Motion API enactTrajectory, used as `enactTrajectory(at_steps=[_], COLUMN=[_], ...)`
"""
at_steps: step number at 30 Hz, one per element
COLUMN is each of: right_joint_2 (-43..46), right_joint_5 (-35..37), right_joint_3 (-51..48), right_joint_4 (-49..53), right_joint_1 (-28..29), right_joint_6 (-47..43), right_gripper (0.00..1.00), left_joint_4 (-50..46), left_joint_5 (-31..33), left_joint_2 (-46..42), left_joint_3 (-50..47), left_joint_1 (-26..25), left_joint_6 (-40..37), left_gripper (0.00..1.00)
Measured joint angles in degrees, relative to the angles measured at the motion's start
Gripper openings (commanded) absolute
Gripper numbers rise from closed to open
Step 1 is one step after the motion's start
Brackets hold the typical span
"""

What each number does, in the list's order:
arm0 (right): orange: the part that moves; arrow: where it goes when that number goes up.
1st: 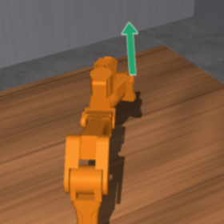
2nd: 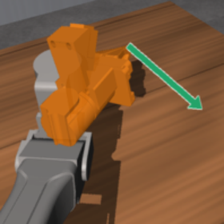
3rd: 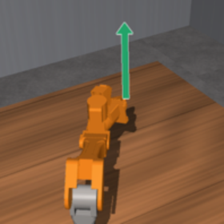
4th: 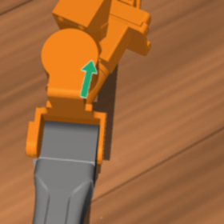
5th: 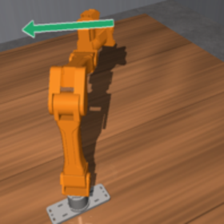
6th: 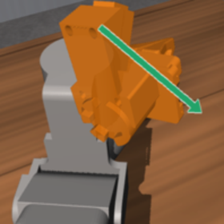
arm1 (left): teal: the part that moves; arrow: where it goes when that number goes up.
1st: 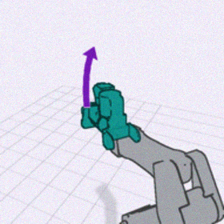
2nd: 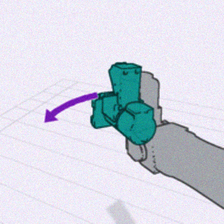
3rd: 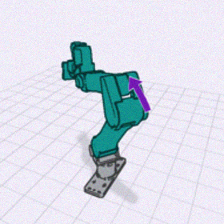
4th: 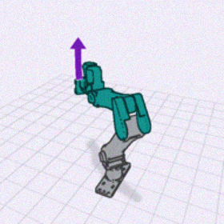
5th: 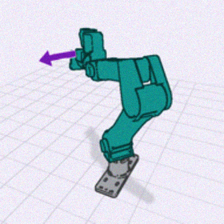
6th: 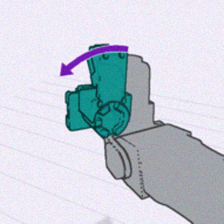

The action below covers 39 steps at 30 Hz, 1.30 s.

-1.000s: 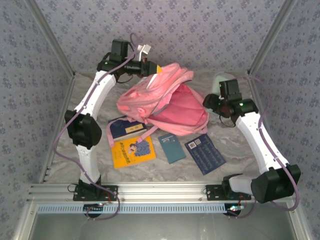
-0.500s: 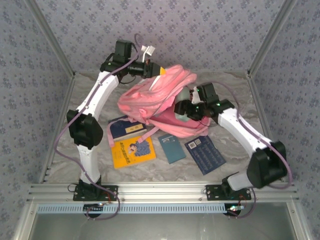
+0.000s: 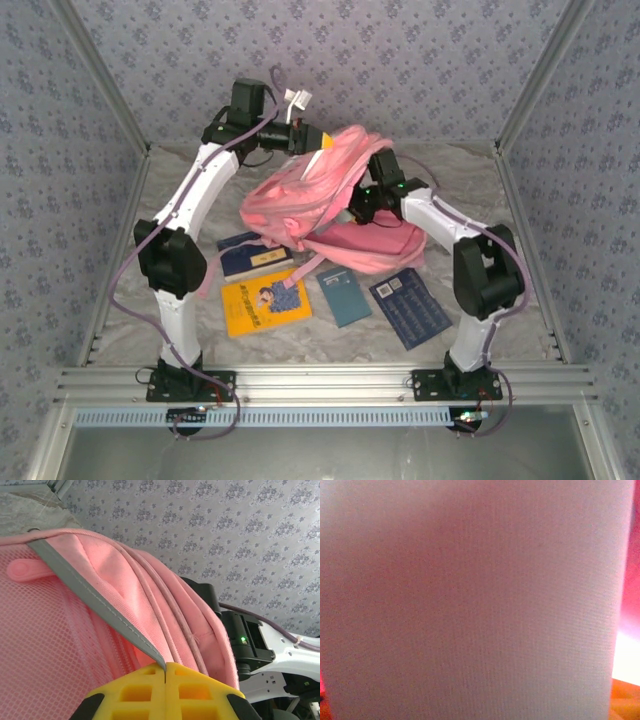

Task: Pack the student bag
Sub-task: Place the loose stationery in the student bag, then close the student bag at the top-center of the table.

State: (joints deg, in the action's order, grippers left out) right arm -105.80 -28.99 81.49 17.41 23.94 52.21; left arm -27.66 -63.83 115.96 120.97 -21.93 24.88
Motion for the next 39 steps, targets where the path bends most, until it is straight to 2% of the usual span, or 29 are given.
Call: enactTrajectory(at_steps=[1,6,12,17,23,30,34,39], right_joint_2=[-1.81,-8.74,-8.17,-1.86,12.66,27.04,30.91,31.69], right_joint_5=[0.26,2.40,5.75,8.41,12.09,17.86,20.02,21.42], right_joint_3=[2.23,10.88,10.58,5.49,-0.11,-5.38,-10.05,-15.39], right_joint_4=[0.17,1.51,5.27,7.76,8.04,8.66,10.91,16.44], right_joint_1=[0.00,0.28,1.09,1.05,0.68,-0.74,-0.59,-0.74], right_joint_6=[0.52,0.94,-2.21,-7.02,-14.45,-19.82,-22.18,-23.85], right_gripper=[0.99,1.00,1.00,1.00,0.96,0.99,0.98,0.97], left_joint_4=[0.44,0.90,1.75,3.72,5.86,16.44,18.16,18.38], left_joint_5=[0.04,0.22,-0.33,-0.98,0.81,6.14,9.46,12.44], left_joint_2=[0.00,0.00,-0.07,-0.24,-1.03,-2.49,-2.49,-0.07], left_joint_3=[0.00,0.00,-1.16,-3.65,-5.42,-9.49,-9.14,-5.44], left_joint_1=[0.00,0.07,1.05,2.34,3.67,8.44,11.04,12.09], left_joint_6=[0.00,-0.09,-0.20,0.26,3.10,12.94,15.47,17.94], left_gripper=[0.00,0.00,0.00,0.00,0.00,0.00,0.00,0.00])
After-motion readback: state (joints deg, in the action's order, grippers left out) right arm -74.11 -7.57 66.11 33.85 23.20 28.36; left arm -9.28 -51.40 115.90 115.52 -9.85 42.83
